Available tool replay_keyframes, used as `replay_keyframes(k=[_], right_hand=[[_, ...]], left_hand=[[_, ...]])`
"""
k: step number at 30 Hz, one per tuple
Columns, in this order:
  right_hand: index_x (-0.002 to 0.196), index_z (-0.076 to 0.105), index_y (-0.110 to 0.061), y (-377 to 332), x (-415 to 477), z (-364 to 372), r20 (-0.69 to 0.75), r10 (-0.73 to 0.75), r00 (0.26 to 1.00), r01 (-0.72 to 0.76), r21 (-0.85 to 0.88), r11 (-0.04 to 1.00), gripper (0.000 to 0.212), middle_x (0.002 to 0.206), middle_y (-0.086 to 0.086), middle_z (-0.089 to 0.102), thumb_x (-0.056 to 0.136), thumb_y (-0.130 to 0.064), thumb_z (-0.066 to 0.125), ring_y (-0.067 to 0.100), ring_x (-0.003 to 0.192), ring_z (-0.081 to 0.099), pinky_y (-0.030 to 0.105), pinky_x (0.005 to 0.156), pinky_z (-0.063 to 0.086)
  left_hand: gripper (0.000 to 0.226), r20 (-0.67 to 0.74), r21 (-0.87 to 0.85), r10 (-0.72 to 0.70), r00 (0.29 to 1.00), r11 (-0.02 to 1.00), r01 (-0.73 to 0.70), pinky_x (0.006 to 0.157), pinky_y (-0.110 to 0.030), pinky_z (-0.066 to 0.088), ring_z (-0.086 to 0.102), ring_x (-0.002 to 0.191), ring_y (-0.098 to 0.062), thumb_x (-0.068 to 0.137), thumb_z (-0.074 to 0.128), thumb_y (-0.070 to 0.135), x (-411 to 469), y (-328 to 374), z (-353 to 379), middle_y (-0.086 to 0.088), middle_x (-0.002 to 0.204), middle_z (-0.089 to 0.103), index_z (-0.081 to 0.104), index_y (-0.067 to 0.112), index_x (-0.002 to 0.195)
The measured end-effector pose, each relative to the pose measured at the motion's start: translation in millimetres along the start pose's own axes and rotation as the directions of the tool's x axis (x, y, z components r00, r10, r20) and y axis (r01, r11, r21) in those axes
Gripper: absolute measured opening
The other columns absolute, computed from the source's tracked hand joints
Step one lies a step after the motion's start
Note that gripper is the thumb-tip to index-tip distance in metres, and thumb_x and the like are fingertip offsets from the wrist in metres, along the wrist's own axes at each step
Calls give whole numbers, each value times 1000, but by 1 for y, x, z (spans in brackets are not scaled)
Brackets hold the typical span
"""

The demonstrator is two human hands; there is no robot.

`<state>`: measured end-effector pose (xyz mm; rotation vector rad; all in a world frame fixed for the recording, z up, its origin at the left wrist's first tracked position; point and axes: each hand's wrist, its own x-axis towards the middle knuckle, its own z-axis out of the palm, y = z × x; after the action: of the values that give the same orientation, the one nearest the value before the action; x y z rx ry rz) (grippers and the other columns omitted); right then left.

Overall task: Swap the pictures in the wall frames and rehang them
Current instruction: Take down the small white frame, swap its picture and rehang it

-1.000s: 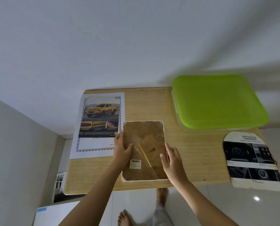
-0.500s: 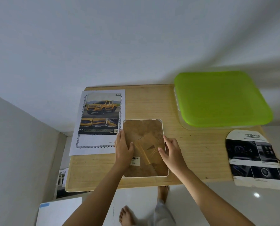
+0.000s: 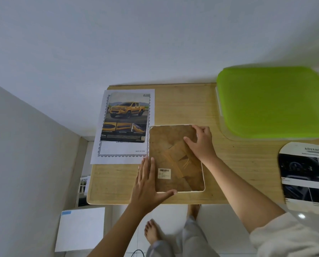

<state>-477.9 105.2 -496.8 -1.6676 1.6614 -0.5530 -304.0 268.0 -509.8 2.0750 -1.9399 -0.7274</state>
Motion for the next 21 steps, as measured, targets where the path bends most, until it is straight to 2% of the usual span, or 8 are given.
replay_keyframes(k=[5, 15, 21], right_hand=[[134, 41, -12, -8, 8, 2, 42, 2, 999, -2, -4, 1000, 64, 124, 9, 37, 80, -33, 68, 23, 118, 35, 30, 101, 33], [131, 39, -11, -15, 18, 1, 101, 50, 994, -48, -28, 998, 70, 130, 12, 34, 74, -31, 75, 25, 124, 34, 30, 102, 30], [130, 38, -9, -23, 20, -4, 96, 70, 993, -69, -15, 997, 73, 129, 10, 35, 72, -31, 77, 23, 124, 35, 31, 102, 34]], left_hand=[[130, 20, 11, -52, 998, 999, 52, 112, -30, -13, -29, 138, -11, 56, 31, 95, 6, 0, -3, -2, 151, -28, -26, 14, 141], [132, 46, 23, -91, 995, 996, 90, 111, -27, -12, -31, 136, -11, 54, 32, 94, 8, 3, -4, 0, 148, -32, -27, 13, 141], [132, 52, 34, -98, 994, 995, 96, 111, -29, -12, -29, 137, -14, 55, 31, 93, 8, 4, -7, -2, 149, -30, -27, 12, 140]])
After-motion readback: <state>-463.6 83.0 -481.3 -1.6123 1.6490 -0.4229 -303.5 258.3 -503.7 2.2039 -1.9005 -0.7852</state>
